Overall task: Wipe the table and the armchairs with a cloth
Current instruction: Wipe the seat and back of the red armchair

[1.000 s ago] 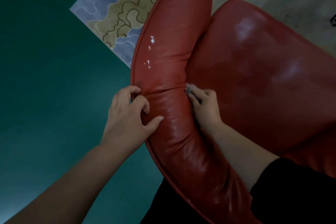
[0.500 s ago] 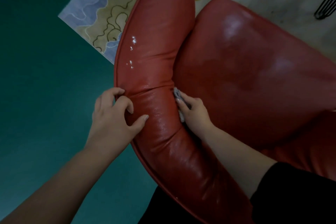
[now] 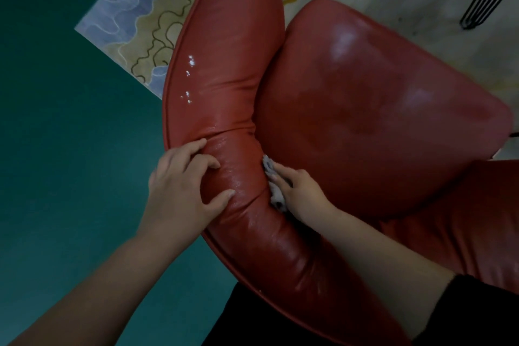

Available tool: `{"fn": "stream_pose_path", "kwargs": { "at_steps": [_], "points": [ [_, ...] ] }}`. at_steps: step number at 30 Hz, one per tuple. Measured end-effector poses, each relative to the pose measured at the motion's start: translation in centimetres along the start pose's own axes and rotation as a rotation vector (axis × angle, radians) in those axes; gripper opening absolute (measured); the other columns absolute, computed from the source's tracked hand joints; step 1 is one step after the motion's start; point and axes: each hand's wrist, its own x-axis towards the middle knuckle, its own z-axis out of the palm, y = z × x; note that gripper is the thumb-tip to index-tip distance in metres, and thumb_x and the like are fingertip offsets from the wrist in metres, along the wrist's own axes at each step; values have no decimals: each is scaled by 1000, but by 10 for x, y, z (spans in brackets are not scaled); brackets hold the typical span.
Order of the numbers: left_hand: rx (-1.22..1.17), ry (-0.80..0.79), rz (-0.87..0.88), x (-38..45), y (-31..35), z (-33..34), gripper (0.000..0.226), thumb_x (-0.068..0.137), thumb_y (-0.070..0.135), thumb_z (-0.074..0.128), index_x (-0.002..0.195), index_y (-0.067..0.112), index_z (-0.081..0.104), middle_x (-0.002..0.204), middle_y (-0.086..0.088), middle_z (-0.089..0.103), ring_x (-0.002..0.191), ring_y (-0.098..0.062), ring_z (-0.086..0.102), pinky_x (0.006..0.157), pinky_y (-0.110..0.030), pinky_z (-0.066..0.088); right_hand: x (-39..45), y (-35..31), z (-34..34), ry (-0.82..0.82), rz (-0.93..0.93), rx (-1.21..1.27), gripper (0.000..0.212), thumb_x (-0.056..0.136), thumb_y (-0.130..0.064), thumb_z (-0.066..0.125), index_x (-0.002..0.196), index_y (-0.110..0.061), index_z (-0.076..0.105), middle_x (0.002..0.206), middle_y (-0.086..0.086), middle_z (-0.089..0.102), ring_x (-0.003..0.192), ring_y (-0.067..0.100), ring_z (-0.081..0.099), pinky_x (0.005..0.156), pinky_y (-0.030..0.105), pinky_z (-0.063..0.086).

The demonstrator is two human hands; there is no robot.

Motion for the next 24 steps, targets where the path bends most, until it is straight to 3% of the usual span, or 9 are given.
{"fn": "stream_pose_path", "kwargs": {
  "at_steps": [2, 5, 8, 10, 12, 15, 19, 24],
  "points": [
    [-7, -1, -8, 0, -1, 0, 43, 66, 54, 71, 102, 34, 57, 136, 13, 42, 127, -14, 33, 104, -44, 29, -3, 12, -12, -87, 71, -63, 33, 97, -16, 50, 130, -13, 56, 115, 16, 65, 94, 14, 62, 76, 6, 42],
    [-12, -11, -4, 0, -3, -1, 43, 66, 55, 69, 102, 36, 56, 137, 14, 41, 127, -13, 33, 103, -44, 29, -1, 18, -23, -135, 170, -210, 32, 97, -29, 50, 125, -16, 60, 113, 6, 67, 103, 18, 62, 83, 18, 41],
    [-8, -30, 4, 1, -3, -4, 42, 66, 54, 70, 102, 37, 57, 137, 15, 41, 127, -12, 32, 100, -41, 28, 11, -2, -18, 26, 100, 101, 27, 95, -28, 54, 116, -15, 65, 95, -1, 67, 93, 16, 64, 86, 26, 48],
    [6, -30, 23, 2, -6, -6, 41, 67, 53, 71, 103, 36, 58, 137, 14, 42, 127, -13, 32, 99, -38, 27, 19, -22, -5, 104, 31, 167, 33, 92, -34, 56, 121, -20, 62, 102, -5, 65, 97, 10, 62, 88, 23, 46],
    [-1, -28, 18, 4, -9, -10, 40, 68, 52, 71, 102, 36, 60, 137, 13, 42, 128, -14, 32, 101, -39, 27, 20, -30, 12, 126, -19, 42, 44, 86, -45, 59, 127, -29, 55, 110, 0, 55, 98, 10, 57, 91, 21, 42],
    [-30, -14, 7, 9, -17, -15, 34, 68, 48, 73, 98, 37, 62, 136, 12, 43, 128, -15, 34, 104, -43, 29, 13, -23, 19, 140, -16, -44, 44, 90, -40, 58, 131, -30, 47, 114, 8, 50, 96, 16, 55, 93, 23, 41],
    [-64, -12, 42, 24, -37, -26, 28, 68, 40, 77, 92, 35, 65, 133, 11, 46, 124, -16, 36, 102, -46, 33, 19, -26, 8, 181, -3, -35, 33, 93, -24, 57, 125, -18, 54, 110, 9, 64, 92, 16, 61, 70, 7, 41],
    [-80, 11, 165, 46, -62, -38, 24, 68, 36, 78, 88, 31, 66, 129, 7, 51, 119, -18, 40, 98, -36, 33, 38, -69, 21, 344, -122, 96, 35, 92, -27, 57, 128, -24, 53, 119, 0, 58, 107, 9, 56, 95, 21, 42]
  ]
}}
